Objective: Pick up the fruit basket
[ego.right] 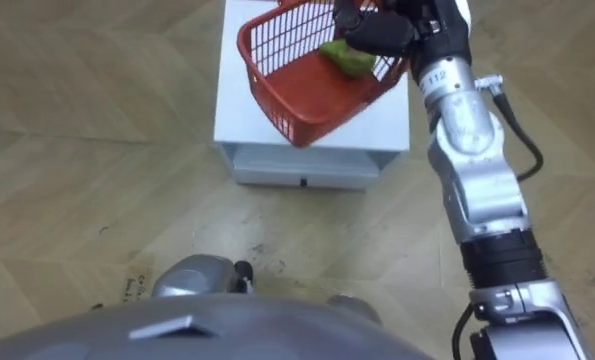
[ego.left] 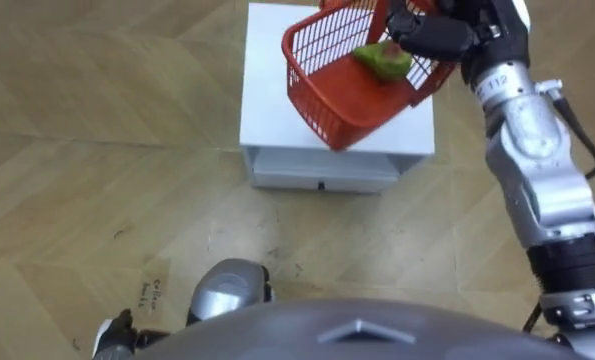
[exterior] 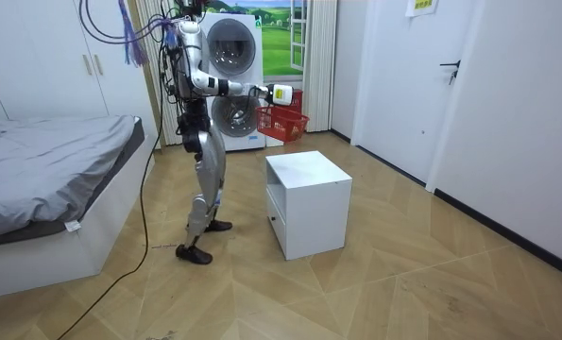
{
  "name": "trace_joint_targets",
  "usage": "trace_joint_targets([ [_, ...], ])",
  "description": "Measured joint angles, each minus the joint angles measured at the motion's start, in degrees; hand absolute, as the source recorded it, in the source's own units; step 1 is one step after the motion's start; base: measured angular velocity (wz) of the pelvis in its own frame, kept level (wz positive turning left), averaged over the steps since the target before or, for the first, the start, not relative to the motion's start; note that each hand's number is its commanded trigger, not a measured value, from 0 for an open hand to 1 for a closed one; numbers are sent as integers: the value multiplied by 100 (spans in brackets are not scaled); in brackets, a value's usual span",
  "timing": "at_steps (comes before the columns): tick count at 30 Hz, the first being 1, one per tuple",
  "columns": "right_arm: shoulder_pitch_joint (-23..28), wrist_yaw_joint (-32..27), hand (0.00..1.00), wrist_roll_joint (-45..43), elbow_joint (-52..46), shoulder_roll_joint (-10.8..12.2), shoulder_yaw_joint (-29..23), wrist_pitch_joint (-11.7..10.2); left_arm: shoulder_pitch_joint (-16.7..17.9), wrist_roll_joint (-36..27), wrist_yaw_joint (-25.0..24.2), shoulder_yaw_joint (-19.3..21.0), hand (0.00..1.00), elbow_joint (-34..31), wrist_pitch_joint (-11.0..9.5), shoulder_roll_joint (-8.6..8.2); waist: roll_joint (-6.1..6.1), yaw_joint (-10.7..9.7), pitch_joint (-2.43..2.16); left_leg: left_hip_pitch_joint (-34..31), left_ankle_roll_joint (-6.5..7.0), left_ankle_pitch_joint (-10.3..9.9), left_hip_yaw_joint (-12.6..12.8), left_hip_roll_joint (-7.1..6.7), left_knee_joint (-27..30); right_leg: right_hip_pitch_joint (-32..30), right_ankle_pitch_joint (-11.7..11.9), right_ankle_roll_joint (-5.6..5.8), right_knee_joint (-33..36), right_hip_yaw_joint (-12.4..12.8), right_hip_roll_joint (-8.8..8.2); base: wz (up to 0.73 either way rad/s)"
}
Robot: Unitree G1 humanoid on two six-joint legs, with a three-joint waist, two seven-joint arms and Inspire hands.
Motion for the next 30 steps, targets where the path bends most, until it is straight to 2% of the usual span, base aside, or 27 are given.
trace_joint_targets([
  [1, 1, 4, 100, -47, 49, 4, 0, -2, -9, -16, 1, 3, 0, -11, -16, 0, 79, -23, 27, 39, 89, -96, -57, -89, 156, -224, 194, -39, 601, 156, -158, 27],
  [2, 0, 14, 100, -75, 99, 11, 2, -2, -10, -20, 1, 7, 0, -23, -18, 2, 98, -33, 6, 50, 126, -143, -55, -113, 234, -338, 335, -68, 847, 247, -197, 12],
  [4, -3, 64, 100, -164, 327, 84, 5, -12, -41, 20, 3, 4, 0, -67, -45, 69, 210, 49, -27, 131, 256, -249, -70, -164, 344, -775, 984, -171, 1531, 602, -235, 5],
  [5, -3, 67, 100, -152, 398, 107, 5, -17, -36, 22, 4, 4, 0, -109, -50, 97, 208, 48, -50, 147, 273, -245, -85, -164, 350, -837, 1072, -151, 1585, 637, -229, 0],
  [6, -16, 67, 100, -149, 483, 121, 7, -17, -66, 26, 12, 3, 0, -189, -87, 160, 202, 90, -48, 120, 304, -245, -91, -153, 357, -949, 920, -95, 1569, 698, -189, -3],
  [7, -50, 80, 100, -145, 592, 134, 9, -20, -110, 24, 27, -1, 0, -207, -98, 198, 195, 123, -50, 67, 319, -245, -98, -138, 352, -1094, 570, -42, 1363, 725, -80, -5],
  [8, -84, 85, 100, -160, 665, 138, 21, -19, -131, 23, 33, -9, 0, -215, -108, 205, 197, 140, -48, 55, 326, -242, -100, -127, 347, -1137, 436, -27, 1191, 728, -9, 0],
  [9, -114, 99, 100, -160, 771, 146, 43, -17, -134, 22, 60, -27, 0, -273, -140, 196, 198, 151, -48, 19, 340, -236, -108, -114, 313, -1198, 265, -27, 651, 733, 161, 3],
  [10, -113, 107, 100, -155, 801, 159, 44, -15, -124, 20, 76, -72, 0, -309, -179, 171, 188, 144, -53, 6, 349, -231, -118, -114, 270, -1185, 188, -38, -37, 761, 347, 6],
  [11, -112, 107, 100, -154, 805, 159, 44, -14, -122, 21, 85, -112, 0, -311, -184, 158, 168, 133, -64, 6, 349, -231, -122, -121, 252, -1152, 185, -40, -389, 761, 425, 7],
  [12, -113, 108, 100, -148, 804, 169, 45, -14, -101, 14, 108, -126, 0, -307, -184, 119, 152, 131, -70, 30, 350, -231, -124, -148, 182, -1053, 239, -76, -1049, 738, 580, 9],
  [13, -112, 110, 100, -148, 805, 179, 53, -14, -67, 17, 140, -124, 0, -305, -184, 106, 117, 128, -85, 61, 345, -233, -132, -162, 127, -958, 535, -154, -1507, 718, 735, 7],
  [14, -112, 116, 100, -148, 805, 186, 58, -14, -51, 17, 153, -119, 0, -298, -182, 109, 98, 131, -84, 100, 334, -239, -135, -169, 76, -903, 712, -272, -1651, 704, 813, -4],
  [15, -117, 123, 100, -161, 805, 175, 55, -14, -20, 16, 178, -119, 0, -259, -178, 65, 151, 152, -76, 183, 305, -255, -135, -109, -11, -748, 757, -353, -1842, 580, 878, -4],
  [16, -130, 137, 100, -180, 806, 185, 56, -19, 9, 20, 178, -112, 0, -239, -178, 64, 178, 176, -63, 258, 285, -262, -155, -59, -104, -643, 772, -375, -1982, 529, 927, -5],
  [20, -147, 220, 100, -141, 860, 182, 54, -30, 44, 2, 166, -105, 0, -85, -180, 48, 164, 245, -62, 349, 237, -254, -164, 33, -258, -542, 784, -400, -2211, 509, 1072, -1],
  [27, -341, 178, 100, 107, 1479, 183, 48, -76, 83, 24, 9, -107, 0, -33, -147, 14, 145, 206, -57, 270, 231, -252, -169, 58, -268, -490, 783, -399, -2418, 371, 1071, 7],
  [30, -458, 160, 100, 166, 1970, 184, 41, -105, 83, 23, 7, -110, 0, -83, -139, 30, 134, 131, -60, 203, 231, -252, -249, 54, -270, -491, 783, -398, -2435, 206, 1034, 22],
])
